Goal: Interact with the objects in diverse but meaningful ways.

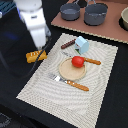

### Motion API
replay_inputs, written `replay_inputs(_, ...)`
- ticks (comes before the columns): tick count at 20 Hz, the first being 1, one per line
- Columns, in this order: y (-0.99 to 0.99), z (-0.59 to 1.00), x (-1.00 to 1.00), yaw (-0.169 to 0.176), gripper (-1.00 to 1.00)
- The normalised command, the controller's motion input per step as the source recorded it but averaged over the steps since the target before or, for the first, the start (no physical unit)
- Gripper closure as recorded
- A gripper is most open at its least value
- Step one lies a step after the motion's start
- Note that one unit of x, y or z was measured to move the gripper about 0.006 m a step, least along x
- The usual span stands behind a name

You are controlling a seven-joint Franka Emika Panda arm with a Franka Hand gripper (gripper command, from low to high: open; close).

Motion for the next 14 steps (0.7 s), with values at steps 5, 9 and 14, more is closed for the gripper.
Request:
replay_inputs(5,0.21,0.02,0.96,0.014,-1.0)
replay_inputs(9,0.01,-0.03,1.0,-0.002,-1.0)
replay_inputs(14,0.04,-0.05,0.94,-0.038,-1.0)
